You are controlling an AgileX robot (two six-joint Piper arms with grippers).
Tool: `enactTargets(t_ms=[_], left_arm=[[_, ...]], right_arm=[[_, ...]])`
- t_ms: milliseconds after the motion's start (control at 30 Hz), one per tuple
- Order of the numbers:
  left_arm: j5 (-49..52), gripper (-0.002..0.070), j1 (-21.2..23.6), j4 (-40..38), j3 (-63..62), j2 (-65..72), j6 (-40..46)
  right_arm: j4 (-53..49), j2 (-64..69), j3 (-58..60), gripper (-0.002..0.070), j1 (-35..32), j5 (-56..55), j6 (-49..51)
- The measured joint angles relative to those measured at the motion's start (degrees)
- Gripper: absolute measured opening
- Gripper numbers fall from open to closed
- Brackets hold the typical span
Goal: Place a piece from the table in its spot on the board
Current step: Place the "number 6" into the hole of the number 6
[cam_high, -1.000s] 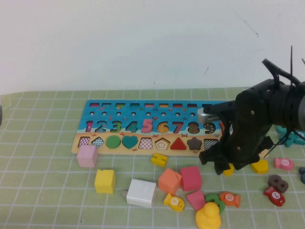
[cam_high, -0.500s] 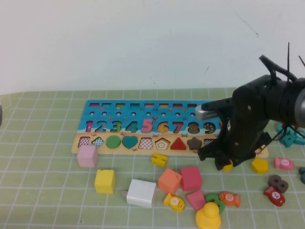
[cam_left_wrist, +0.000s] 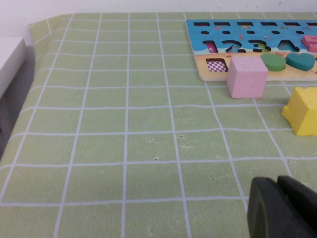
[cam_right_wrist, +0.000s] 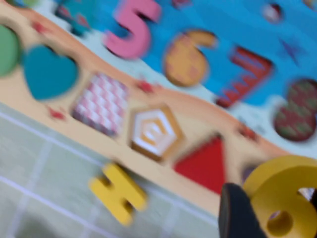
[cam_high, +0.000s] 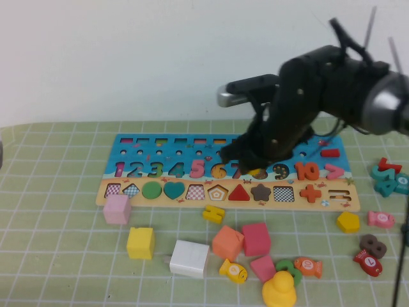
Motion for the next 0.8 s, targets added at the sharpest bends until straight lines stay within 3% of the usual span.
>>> enactTargets(t_ms=[367,800], left_arm=[[0.0,-0.0002,0.0,0.0,0.0,0.0,0.0],[0.0,-0.0002,0.0,0.0,0.0,0.0,0.0]], right_arm=[[0.0,18.51,-24.97,0.0283,1.16,7.69,-0.22],[1.77,22.87,-28.52,0.0283,1.16,6.31,-0.22]])
